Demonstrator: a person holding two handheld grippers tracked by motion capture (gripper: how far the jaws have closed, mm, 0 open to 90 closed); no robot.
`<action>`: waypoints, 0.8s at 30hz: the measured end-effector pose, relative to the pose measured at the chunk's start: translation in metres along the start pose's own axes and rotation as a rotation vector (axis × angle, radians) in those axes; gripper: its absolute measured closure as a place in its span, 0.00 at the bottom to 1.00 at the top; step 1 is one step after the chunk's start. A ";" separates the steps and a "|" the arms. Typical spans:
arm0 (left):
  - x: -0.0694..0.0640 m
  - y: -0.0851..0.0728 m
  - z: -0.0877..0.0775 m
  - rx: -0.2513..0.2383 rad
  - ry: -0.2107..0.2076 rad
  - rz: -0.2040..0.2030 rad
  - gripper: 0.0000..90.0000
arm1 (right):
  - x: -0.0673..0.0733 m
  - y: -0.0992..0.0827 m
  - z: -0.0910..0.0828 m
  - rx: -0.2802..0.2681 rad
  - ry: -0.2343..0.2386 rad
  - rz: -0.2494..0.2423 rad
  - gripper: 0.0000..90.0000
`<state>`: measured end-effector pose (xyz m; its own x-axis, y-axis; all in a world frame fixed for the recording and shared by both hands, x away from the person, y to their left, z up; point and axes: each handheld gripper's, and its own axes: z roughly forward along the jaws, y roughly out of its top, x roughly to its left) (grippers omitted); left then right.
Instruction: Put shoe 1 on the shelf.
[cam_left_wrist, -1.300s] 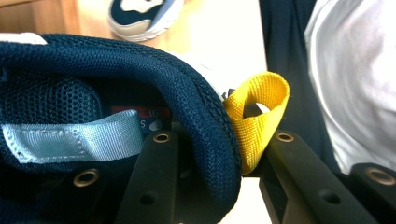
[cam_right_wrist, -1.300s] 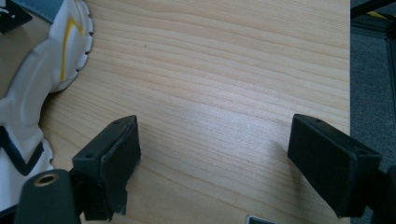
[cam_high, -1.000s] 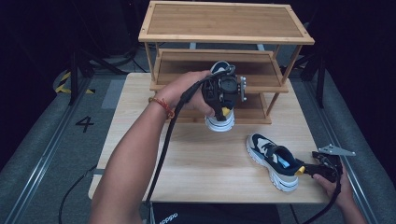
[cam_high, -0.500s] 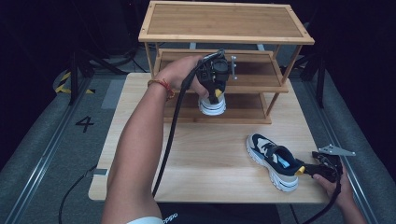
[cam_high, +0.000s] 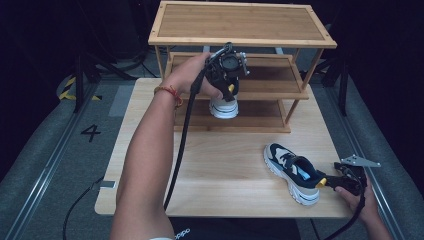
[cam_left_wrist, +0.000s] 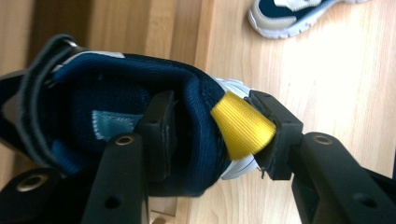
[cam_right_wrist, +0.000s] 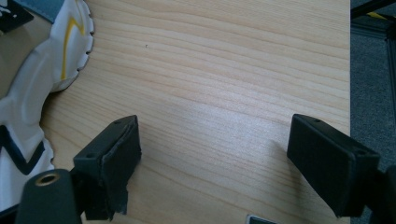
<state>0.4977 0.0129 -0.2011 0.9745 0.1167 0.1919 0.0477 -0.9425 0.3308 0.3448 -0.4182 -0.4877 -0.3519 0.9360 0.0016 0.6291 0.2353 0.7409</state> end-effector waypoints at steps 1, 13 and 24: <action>-0.002 -0.003 -0.001 -0.010 0.020 -0.008 0.58 | 0.000 0.000 0.000 0.000 0.000 0.000 0.20; -0.024 -0.015 -0.019 -0.125 0.170 -0.059 0.43 | 0.000 0.000 0.000 -0.001 0.000 -0.001 0.20; -0.062 -0.041 -0.027 -0.322 0.338 -0.204 0.31 | 0.000 0.000 0.000 -0.003 -0.001 0.000 0.20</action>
<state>0.4291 0.0528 -0.2016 0.8246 0.4329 0.3641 0.1073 -0.7518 0.6506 0.3442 -0.4179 -0.4876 -0.3513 0.9363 0.0014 0.6268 0.2341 0.7432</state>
